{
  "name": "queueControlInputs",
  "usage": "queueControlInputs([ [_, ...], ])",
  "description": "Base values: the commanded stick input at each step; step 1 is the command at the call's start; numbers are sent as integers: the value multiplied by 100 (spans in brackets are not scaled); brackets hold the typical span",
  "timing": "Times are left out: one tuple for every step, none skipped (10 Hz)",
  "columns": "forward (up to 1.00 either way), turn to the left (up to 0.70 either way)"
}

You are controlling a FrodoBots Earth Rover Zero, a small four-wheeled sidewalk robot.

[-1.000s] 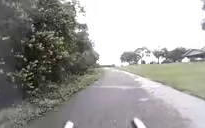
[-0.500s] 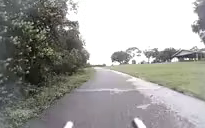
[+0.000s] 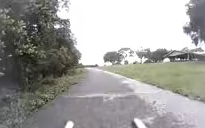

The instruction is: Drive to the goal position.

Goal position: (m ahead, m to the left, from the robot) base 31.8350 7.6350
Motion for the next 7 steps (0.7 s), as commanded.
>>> queueControlInputs([
  [70,0],
  [70,0],
  [70,0],
  [70,-22],
  [70,-35],
  [70,-35],
  [70,0],
])
